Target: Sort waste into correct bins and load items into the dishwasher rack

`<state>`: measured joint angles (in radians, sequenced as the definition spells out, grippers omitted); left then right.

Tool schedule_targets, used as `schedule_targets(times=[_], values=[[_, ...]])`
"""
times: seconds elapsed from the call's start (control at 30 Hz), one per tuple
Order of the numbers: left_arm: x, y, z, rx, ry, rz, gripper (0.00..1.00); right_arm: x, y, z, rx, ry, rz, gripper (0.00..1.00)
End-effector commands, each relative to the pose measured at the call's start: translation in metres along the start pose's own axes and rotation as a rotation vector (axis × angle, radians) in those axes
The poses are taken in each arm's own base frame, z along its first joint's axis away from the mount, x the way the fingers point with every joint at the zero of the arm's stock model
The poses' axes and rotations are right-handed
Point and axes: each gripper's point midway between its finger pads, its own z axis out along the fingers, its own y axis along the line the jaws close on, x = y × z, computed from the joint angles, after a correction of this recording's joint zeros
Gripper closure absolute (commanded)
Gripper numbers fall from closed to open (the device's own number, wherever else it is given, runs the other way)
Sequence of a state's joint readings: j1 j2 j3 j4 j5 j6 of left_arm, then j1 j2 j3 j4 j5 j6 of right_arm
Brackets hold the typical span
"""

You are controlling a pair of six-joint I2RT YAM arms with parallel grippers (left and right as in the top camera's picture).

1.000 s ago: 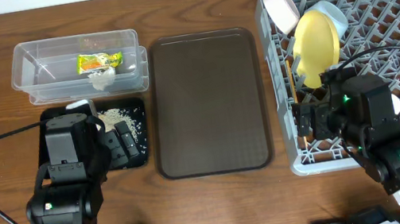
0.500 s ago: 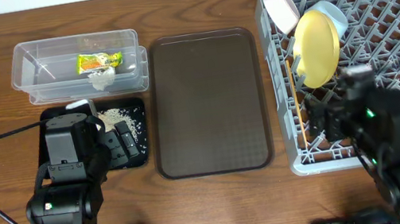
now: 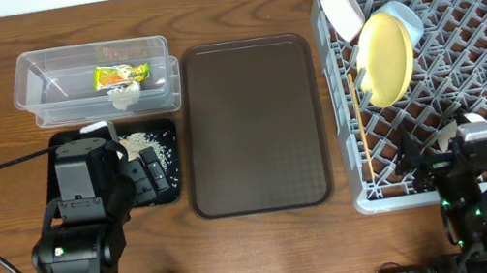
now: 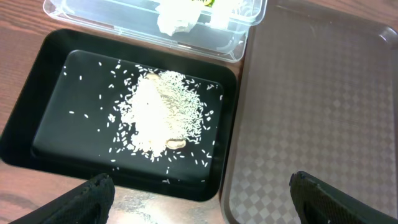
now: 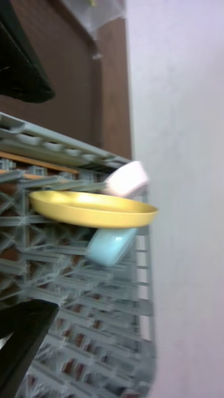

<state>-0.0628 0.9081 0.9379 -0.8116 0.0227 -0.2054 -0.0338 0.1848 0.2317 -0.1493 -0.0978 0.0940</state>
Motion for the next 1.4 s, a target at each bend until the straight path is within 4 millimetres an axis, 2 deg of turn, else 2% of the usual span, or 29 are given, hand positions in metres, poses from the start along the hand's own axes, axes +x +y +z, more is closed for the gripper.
schedule_targets(times=[0.0,0.27,0.5,0.67,1.37], values=[[0.001,0.001,0.001,-0.007,0.004,0.000,0.07,0.009,-0.003,0.001,0.004,-0.036,-0.017,0.01],[0.001,0.001,0.001,-0.007,0.004,0.000,0.07,0.013,-0.006,0.002,0.008,-0.180,-0.030,0.01],[0.001,0.001,0.001,-0.007,0.004,0.000,0.07,0.009,-0.007,0.000,0.026,-0.199,-0.120,0.01],[0.001,0.001,0.001,-0.007,0.004,0.000,0.07,0.051,-0.005,0.004,-0.006,-0.028,-0.112,0.01],[0.001,0.001,0.001,-0.007,0.004,0.000,0.07,0.049,-0.005,0.004,-0.006,-0.036,-0.139,0.01]])
